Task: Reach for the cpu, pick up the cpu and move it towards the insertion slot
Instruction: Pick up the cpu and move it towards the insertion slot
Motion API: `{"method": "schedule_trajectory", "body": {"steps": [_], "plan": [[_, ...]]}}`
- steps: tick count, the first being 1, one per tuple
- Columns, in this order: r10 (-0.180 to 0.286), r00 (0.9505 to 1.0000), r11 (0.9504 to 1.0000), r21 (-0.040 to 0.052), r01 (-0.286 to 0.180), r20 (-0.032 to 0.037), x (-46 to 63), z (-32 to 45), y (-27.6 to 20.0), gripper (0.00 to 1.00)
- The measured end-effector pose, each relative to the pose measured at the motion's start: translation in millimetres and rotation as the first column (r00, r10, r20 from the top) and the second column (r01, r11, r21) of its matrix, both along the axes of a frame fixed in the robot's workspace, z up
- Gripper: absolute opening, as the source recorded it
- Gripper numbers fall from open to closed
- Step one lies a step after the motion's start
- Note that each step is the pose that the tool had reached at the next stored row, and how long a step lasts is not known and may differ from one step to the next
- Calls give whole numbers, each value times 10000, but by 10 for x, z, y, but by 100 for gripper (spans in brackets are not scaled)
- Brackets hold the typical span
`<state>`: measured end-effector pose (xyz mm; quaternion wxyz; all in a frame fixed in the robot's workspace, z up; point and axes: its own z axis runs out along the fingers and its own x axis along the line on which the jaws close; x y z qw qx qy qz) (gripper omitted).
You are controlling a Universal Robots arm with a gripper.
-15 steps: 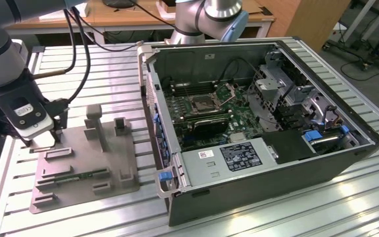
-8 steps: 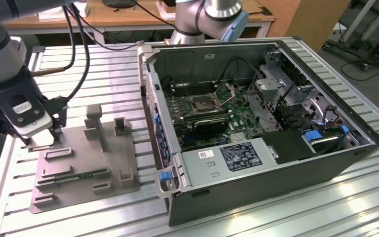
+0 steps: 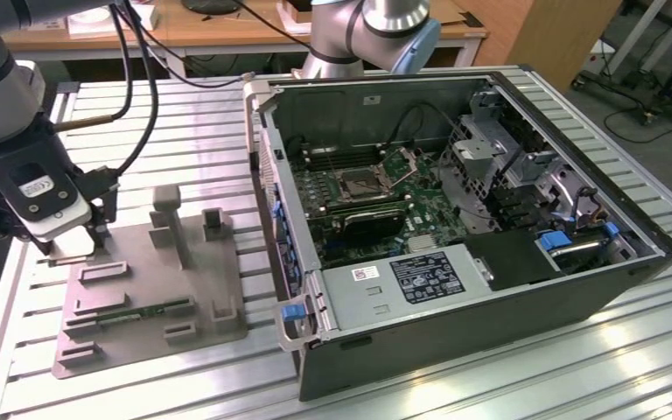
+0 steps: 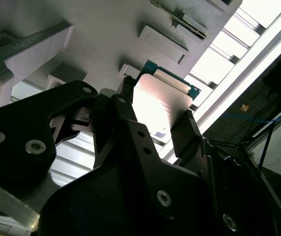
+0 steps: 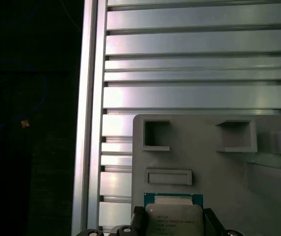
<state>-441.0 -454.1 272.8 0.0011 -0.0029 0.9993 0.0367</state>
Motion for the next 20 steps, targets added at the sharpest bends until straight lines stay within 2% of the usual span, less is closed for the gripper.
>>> {"method": "schedule_trajectory", "body": {"steps": [7,20], "plan": [[0,10000,10000,1,0,-2,-3,4,0,54],[-1,10000,10000,1,1,-2,-2,65,0,54]]}}
